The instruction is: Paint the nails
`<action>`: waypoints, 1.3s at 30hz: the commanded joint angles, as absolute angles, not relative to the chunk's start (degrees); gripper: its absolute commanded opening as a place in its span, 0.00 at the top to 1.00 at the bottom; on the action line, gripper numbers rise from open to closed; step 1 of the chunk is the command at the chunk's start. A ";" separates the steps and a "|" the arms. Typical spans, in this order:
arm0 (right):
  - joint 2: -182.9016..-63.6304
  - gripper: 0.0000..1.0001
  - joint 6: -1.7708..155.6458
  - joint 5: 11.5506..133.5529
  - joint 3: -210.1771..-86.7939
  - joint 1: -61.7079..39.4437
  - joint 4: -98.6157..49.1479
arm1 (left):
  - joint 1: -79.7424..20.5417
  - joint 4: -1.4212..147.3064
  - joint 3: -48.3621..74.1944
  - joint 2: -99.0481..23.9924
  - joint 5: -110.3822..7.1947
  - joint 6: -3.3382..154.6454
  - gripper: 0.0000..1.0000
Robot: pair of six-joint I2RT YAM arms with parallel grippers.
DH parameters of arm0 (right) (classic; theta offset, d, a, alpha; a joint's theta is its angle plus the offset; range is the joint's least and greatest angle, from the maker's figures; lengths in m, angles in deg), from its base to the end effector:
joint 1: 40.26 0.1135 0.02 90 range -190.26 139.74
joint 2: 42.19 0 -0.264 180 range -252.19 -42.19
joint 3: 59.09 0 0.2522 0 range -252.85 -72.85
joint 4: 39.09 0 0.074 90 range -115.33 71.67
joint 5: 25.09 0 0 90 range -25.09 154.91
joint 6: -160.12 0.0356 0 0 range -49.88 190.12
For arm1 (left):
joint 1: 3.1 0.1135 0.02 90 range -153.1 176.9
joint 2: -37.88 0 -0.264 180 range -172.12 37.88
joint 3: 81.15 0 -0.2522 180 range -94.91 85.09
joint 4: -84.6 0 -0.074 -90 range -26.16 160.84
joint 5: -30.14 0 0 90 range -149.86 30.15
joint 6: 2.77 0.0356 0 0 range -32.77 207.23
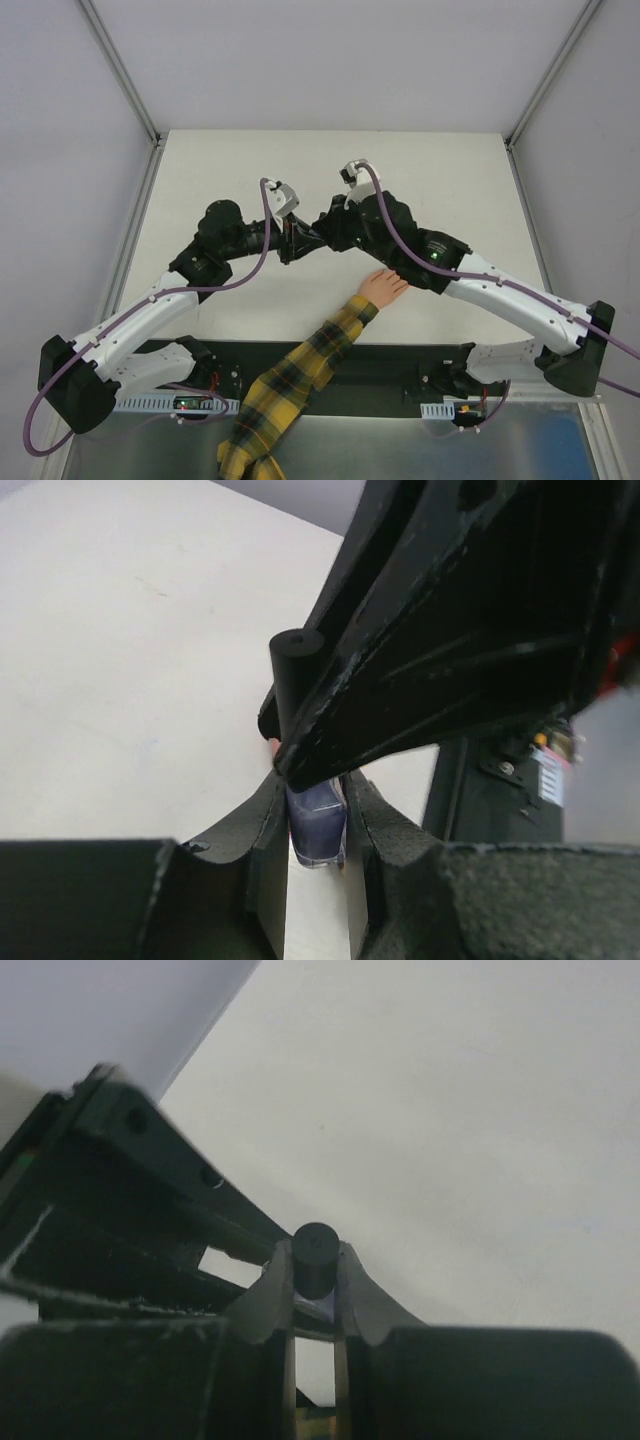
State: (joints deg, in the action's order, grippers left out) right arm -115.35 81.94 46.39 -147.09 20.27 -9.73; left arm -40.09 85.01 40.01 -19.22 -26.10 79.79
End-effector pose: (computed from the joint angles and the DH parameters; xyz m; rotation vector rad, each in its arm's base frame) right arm 0.1533 0.2483 0.4038 -0.5465 1.7697 0.5977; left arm 0.1736 -0.1555 0.3467 0.8750 1.3861 -1.0529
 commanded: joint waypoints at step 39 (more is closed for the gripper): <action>-111.62 0.60 81.37 44.70 -153.18 20.73 -1.69 | -40.81 87.80 36.92 -17.67 -19.78 79.94 1.00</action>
